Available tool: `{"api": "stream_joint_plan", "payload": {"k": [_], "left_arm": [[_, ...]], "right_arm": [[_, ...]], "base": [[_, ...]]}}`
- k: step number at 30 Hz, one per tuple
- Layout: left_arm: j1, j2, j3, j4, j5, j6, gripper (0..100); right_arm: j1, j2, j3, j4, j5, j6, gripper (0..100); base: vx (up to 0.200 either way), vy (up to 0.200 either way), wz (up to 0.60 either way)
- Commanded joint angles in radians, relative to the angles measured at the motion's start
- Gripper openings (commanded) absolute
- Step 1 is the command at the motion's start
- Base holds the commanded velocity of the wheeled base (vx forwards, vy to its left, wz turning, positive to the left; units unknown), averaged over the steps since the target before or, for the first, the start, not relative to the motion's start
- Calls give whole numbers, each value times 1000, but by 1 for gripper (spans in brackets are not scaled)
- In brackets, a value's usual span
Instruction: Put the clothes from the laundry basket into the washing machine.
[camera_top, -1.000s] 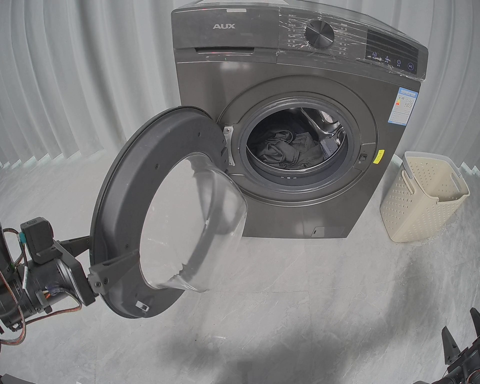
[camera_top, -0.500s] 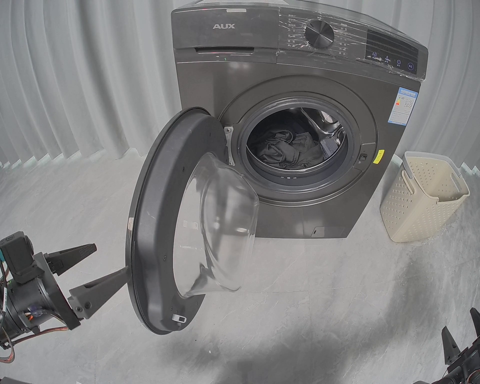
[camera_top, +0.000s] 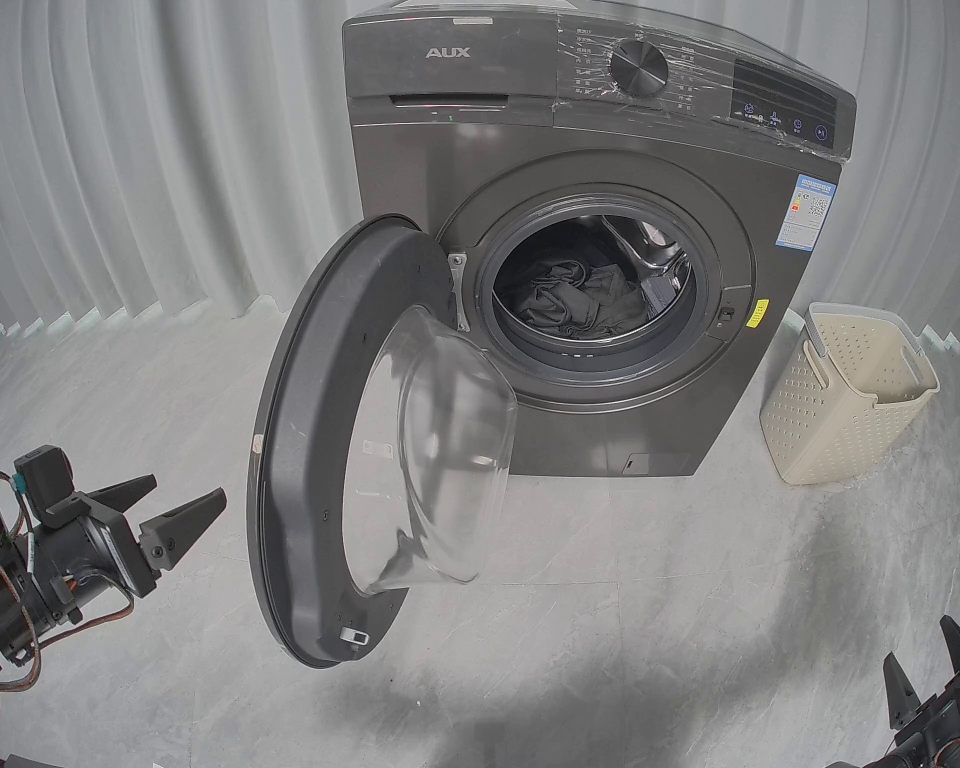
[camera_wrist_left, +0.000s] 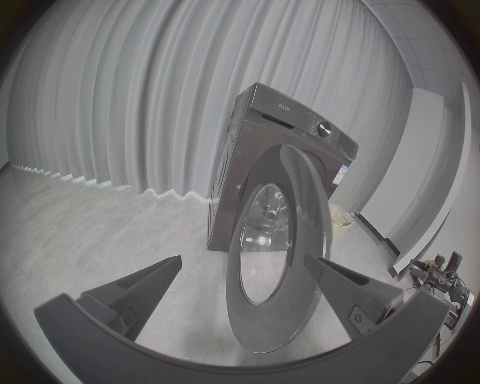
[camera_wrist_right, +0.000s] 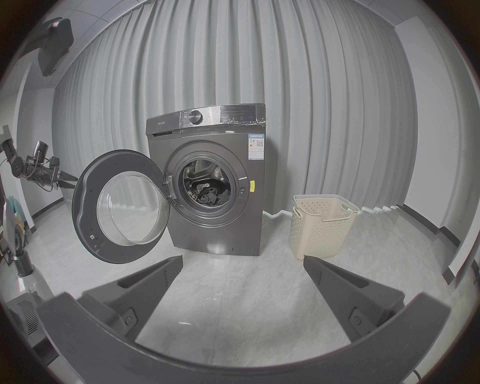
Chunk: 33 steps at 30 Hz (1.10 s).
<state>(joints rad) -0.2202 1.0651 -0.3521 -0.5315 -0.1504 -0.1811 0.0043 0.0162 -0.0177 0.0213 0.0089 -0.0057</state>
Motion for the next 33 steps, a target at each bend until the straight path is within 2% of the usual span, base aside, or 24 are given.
{"api": "stream_joint_plan", "payload": {"k": [1, 4, 6, 7, 11, 15, 21, 30, 33], "left_arm": [[-13, 105, -13, -10, -8, 37, 100], [-71, 122, -14, -25, -20, 64, 100], [-100, 131, -18, -31, -23, 61, 100], [-137, 145, -25, -39, -18, 63, 100], [-179, 196, -50, -53, -12, 66, 100], [-251, 263, -103, -99, -9, 58, 100], [-307, 363, -174, -147, 42, 57, 100], [-372, 480, -212, -239, 57, 49, 100], [-389, 529, -238, -268, 80, 48, 100]], "right_arm": [[2, -7, 10, 0, 0, 0, 100], [0, -7, 10, 0, 0, 0, 100], [2, -7, 10, 0, 0, 0, 100], [0, -7, 10, 0, 0, 0, 100], [0, -7, 10, 0, 0, 0, 100], [0, -7, 10, 0, 0, 0, 100], [0, -7, 10, 0, 0, 0, 100], [0, -7, 10, 0, 0, 0, 100], [0, -7, 10, 0, 0, 0, 100]], "base": [[0, 0, 0], [0, 0, 0], [0, 0, 0], [0, 0, 0], [0, 0, 0], [0, 0, 0], [0, 0, 0], [0, 0, 0], [0, 0, 0]]}}
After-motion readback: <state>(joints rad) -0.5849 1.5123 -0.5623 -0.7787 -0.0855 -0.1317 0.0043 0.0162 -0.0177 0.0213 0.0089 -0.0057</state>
